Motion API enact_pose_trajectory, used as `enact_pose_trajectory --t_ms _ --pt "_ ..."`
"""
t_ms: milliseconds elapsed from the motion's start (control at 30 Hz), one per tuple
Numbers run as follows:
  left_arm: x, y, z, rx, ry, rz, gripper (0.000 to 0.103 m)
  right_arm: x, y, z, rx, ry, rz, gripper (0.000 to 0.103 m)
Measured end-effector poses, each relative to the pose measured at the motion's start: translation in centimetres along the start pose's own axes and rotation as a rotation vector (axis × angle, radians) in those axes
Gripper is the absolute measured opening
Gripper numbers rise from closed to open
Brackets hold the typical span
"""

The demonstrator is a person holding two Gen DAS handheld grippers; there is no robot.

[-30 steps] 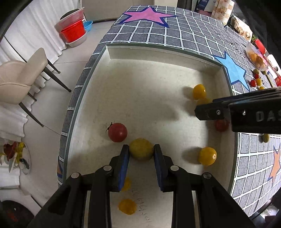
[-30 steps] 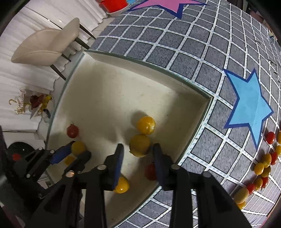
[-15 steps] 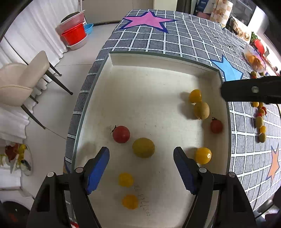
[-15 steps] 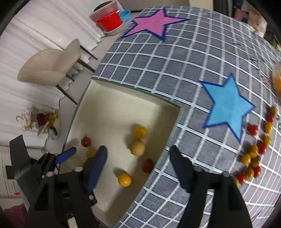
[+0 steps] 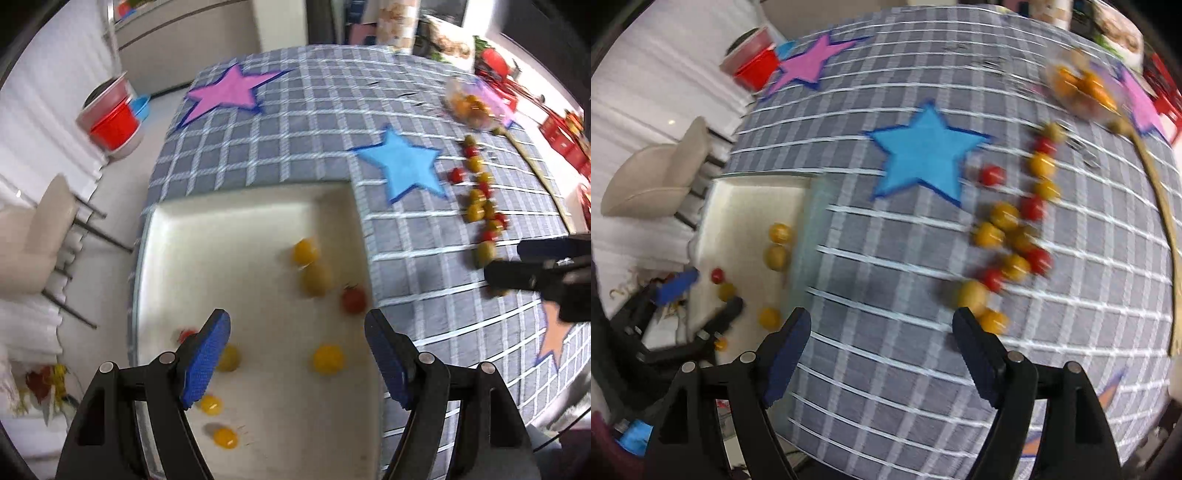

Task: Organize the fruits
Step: 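Move both tools back over the tomato line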

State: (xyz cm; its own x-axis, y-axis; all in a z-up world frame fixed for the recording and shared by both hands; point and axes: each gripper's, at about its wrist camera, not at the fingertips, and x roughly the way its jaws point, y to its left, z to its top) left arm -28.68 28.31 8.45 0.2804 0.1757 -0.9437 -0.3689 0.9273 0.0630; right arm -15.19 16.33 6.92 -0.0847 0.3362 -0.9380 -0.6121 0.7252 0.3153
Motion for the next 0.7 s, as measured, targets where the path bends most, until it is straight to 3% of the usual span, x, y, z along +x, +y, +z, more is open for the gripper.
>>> enact_pose_trajectory --t_ms 333,700 --pt "1.7 -7.5 2.5 0.18 0.024 -0.057 0.076 -1.0 -8.9 -4.0 0.164 0.021 -0.106 0.082" --pt "5.9 -10.6 7.8 0.234 0.035 -0.036 0.076 -0.2 -13.1 -2.3 0.178 0.004 -0.139 0.082"
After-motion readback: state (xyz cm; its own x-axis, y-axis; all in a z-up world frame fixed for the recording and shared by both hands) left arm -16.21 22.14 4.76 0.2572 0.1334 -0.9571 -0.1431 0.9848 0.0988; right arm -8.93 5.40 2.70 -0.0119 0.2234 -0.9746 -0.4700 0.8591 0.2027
